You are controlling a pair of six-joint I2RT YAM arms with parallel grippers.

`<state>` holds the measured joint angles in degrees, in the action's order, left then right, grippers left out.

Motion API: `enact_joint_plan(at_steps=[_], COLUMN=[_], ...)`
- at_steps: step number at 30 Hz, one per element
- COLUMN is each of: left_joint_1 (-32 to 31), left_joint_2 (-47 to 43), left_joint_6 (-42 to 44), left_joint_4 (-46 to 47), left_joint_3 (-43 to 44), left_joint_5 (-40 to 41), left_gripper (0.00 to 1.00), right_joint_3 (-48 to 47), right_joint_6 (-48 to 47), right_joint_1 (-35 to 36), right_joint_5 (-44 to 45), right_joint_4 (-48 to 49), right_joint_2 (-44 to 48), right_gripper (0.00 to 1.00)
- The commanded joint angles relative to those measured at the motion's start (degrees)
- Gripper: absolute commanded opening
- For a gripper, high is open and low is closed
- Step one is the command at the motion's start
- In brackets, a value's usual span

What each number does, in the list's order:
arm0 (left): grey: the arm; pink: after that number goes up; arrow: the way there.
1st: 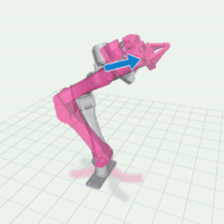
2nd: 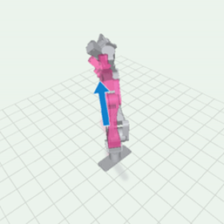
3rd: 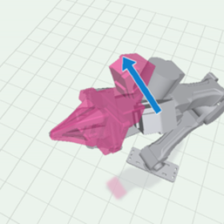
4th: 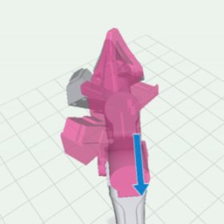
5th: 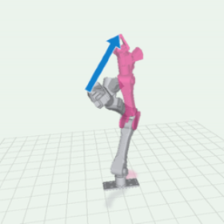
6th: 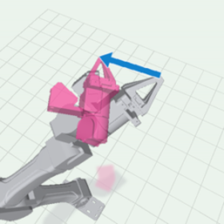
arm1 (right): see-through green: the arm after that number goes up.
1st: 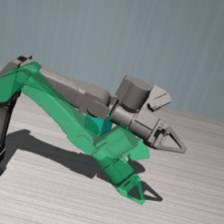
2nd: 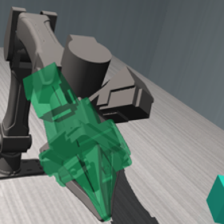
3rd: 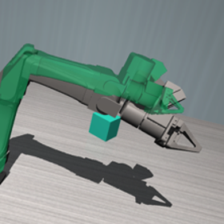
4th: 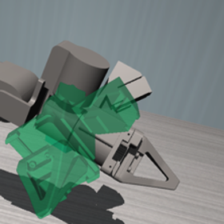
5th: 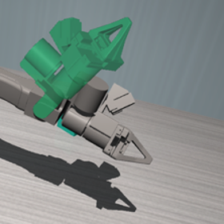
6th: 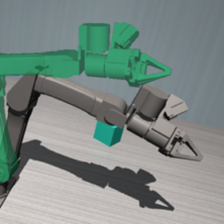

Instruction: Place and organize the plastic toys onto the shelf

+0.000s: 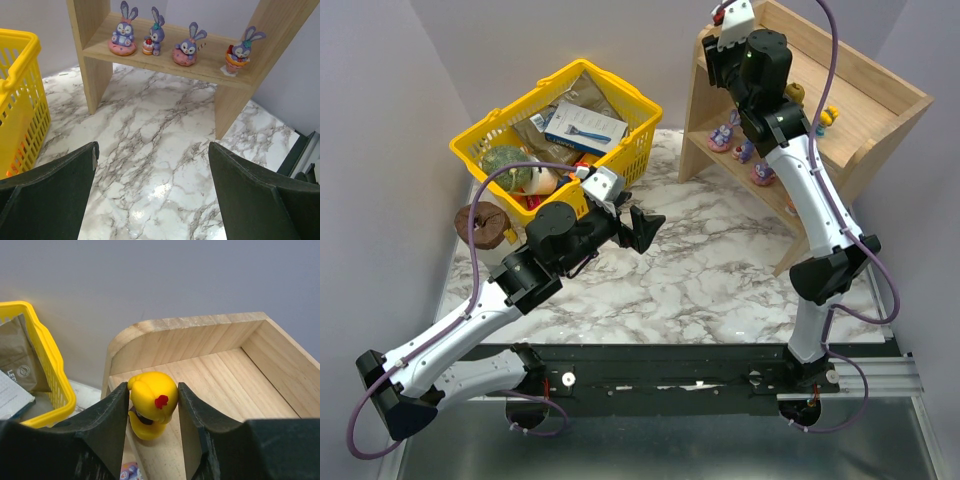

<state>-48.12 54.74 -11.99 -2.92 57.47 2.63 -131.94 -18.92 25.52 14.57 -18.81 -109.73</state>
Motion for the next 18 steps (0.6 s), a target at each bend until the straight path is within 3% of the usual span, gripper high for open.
enact_joint_plan(at_steps=[1, 18], left_joint_1=[0.04, 0.04], left_joint_2=[-0.95, -0.78], left_joint_6=[0.48, 0.21], left_joint_4=[-0.51, -0.69], left_joint_3=[-0.52, -0.17], left_joint_5=[1.32, 1.06], left_gripper=[0.99, 0.99], right_joint_3=[0.46, -2.27], right_joint_6=[0.29, 1.6], right_joint_1=[0.23, 0.15], right_joint_5=[2.4, 4.07], right_joint_4=[-3.25, -2.37], right_joint_2=[-0.92, -1.54], right_gripper=[0.55, 0.67])
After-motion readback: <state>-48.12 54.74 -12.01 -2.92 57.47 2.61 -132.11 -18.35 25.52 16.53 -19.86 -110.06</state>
